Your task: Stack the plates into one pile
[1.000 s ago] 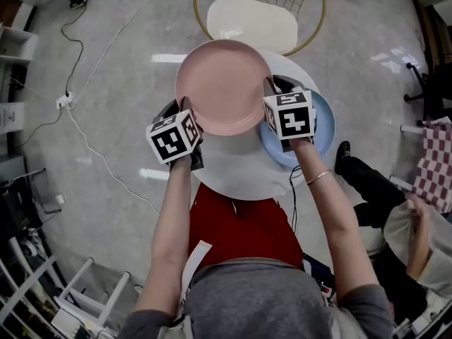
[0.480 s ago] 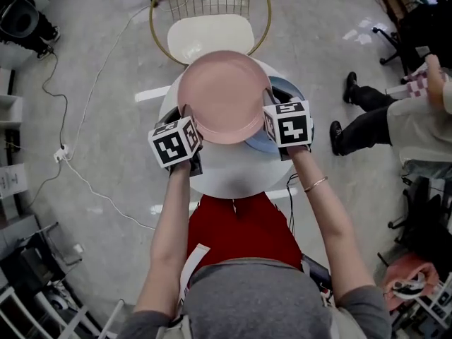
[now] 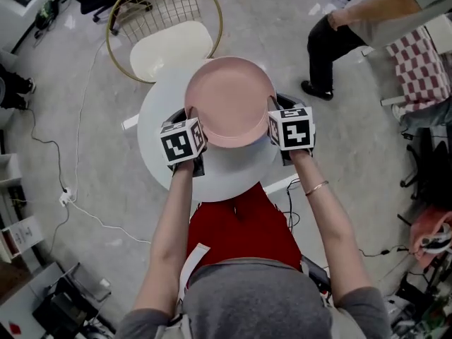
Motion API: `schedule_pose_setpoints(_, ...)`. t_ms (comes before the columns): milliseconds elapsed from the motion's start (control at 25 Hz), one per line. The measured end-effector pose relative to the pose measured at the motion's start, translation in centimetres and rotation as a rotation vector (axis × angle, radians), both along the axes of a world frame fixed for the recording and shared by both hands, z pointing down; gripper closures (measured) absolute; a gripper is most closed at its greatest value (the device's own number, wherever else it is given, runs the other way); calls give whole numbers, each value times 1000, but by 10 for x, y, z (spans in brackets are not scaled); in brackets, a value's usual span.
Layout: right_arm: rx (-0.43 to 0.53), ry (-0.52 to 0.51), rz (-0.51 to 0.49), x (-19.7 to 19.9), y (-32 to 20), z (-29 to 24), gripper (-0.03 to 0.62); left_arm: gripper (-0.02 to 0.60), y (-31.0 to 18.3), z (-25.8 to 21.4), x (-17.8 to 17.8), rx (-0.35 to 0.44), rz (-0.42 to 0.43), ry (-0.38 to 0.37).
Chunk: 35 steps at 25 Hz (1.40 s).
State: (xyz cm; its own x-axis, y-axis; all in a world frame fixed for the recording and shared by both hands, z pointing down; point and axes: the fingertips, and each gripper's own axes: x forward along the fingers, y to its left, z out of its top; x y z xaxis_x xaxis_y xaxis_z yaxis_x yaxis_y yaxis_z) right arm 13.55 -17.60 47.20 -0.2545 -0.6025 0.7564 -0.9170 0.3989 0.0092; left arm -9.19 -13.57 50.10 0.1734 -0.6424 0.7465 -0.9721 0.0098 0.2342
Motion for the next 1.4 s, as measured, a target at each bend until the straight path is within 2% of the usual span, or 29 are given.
schedule_pose_setpoints(360, -52, 12, 81, 39, 2, 25, 530, 512, -18, 19, 37, -43, 101, -25)
schedule_pose_setpoints(920, -127, 40, 70, 42, 5, 63, 530, 506, -18, 52, 40, -111, 145, -76)
schedule_pose_setpoints(1400, -146, 65, 72, 45, 5, 76, 530, 500, -22, 59, 43, -114, 193, -129)
